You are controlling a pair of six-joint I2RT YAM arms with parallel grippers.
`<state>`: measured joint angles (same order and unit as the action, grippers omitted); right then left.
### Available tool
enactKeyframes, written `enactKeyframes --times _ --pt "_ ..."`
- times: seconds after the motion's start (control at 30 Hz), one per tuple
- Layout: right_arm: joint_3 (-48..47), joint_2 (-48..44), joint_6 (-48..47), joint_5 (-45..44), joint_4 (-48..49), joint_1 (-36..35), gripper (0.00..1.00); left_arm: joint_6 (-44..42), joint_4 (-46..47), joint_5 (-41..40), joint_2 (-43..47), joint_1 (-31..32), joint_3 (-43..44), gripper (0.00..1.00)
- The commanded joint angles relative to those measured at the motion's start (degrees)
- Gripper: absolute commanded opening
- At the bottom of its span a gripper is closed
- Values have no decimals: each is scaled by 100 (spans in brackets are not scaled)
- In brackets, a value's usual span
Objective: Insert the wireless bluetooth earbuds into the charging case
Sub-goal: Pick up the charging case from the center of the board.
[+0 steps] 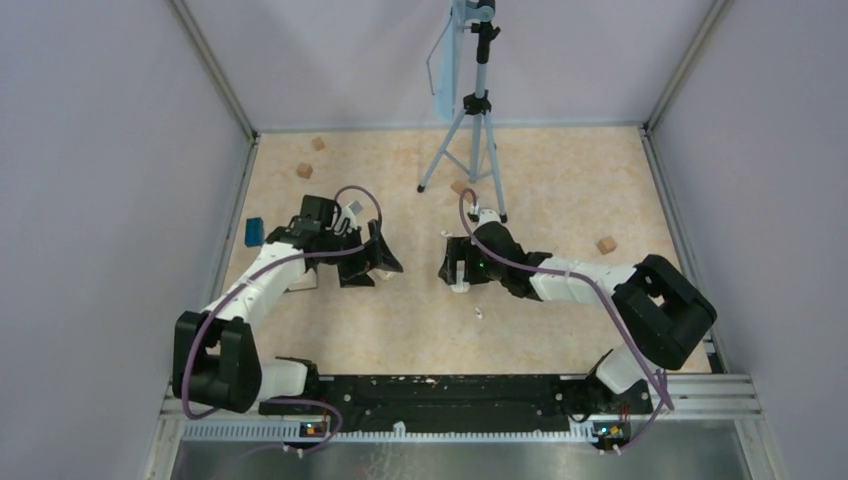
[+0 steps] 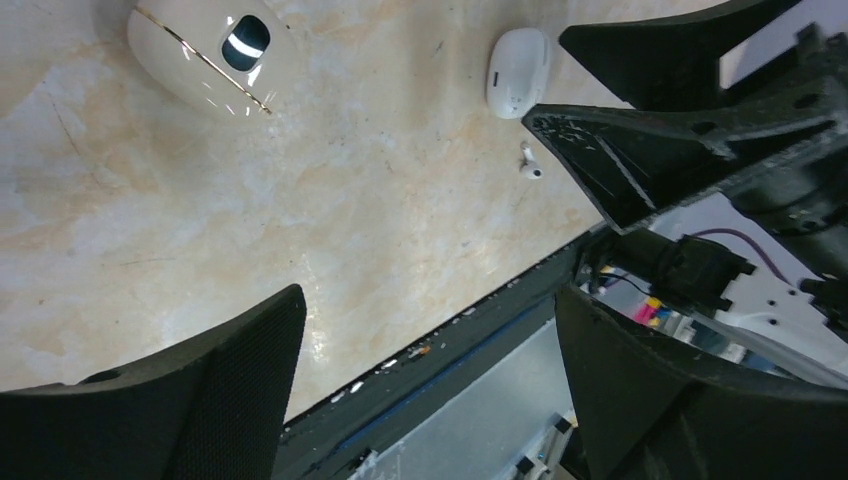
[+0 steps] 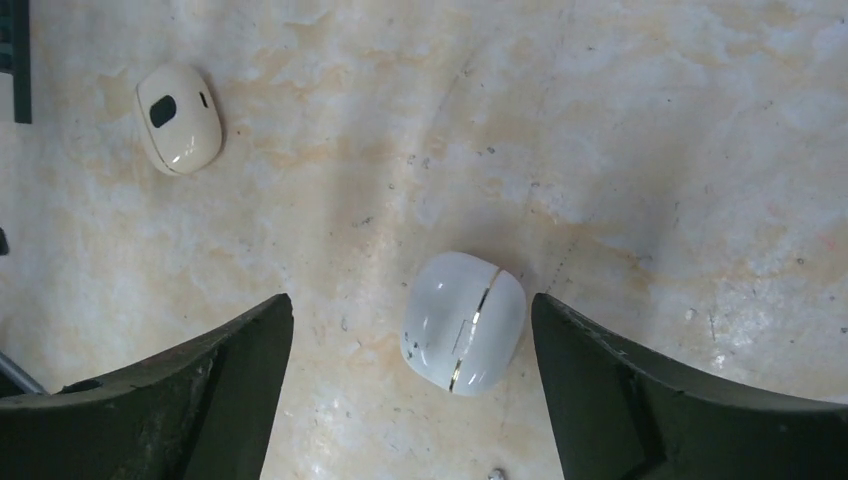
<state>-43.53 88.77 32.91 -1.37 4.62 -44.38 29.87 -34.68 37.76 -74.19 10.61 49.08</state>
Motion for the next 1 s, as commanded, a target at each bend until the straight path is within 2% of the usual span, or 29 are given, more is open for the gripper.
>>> enactKeyframes --times 0.0,0.1,0.2,0.33,0.53,0.63,0.8,0.97 --pt "42 -83 702 -316 514 -80 88 -288 -278 -932 -108 479 440 97" --pt "148 -374 664 -557 360 -86 88 -290 -474 -1440 -256 840 628 97" --pt "215 -552 422 -768 15 -80 86 -110 -352 -1527 -314 1026 596 96" --pt "64 -517 737 -903 -749 -80 83 157 -58 -1521 -301 1156 524 96" --pt "-786 40 1045 -1208 -1954 -314 83 230 36 -1505 -333 1167 583 96" --pt "-1027 334 1200 -1402 -2137 -510 83 247 -5 -1570 -332 1169 587 96" --pt "-1363 808 1499 -1833 -2395 -777 69 359 -7 -1720 -245 1166 515 96" --pt "-1511 1074 1527 -1962 -2429 -832 56 894 36 -2204 -25 1162 334 94"
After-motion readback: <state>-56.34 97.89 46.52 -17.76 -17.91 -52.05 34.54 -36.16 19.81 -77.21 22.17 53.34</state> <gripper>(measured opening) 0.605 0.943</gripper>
